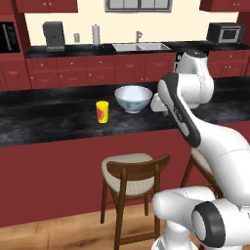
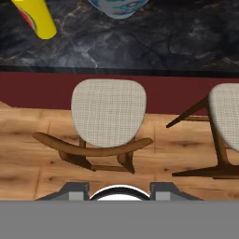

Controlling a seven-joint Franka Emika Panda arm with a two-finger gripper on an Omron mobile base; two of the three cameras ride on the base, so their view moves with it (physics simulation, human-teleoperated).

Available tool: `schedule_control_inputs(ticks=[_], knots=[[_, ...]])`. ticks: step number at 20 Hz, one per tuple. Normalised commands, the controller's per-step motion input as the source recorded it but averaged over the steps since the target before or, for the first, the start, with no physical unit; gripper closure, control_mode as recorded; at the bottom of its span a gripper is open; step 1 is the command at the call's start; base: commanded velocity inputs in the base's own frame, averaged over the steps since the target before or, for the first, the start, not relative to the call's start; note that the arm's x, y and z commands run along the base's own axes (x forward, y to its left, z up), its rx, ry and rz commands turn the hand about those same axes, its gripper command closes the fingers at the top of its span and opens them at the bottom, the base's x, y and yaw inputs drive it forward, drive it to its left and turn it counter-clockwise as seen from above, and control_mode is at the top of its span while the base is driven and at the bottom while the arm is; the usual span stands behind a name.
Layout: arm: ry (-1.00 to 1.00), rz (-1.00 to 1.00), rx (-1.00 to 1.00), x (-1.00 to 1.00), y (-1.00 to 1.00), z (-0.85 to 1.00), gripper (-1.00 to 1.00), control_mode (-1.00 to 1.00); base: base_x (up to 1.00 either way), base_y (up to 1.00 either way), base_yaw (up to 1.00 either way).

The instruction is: Place the cup inside the bowl on the dining table and move the bowl to any counter.

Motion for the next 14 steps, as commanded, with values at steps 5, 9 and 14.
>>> schedule_control_inputs(ticks=[5, 9, 14], knots=[[0.00, 0.00, 0.00, 0.03, 0.07, 0.00, -1.00, -1.00, 0.00, 0.00, 0.00], [0.00, -0.01, 0.00, 0.05, 0.26, -0.01, -1.00, -1.00, 0.00, 0.00, 0.00], [0.00, -0.01, -0.02, 0.07, 0.32, 0.00, -1.00, -1.00, 0.00, 0.00, 0.00]])
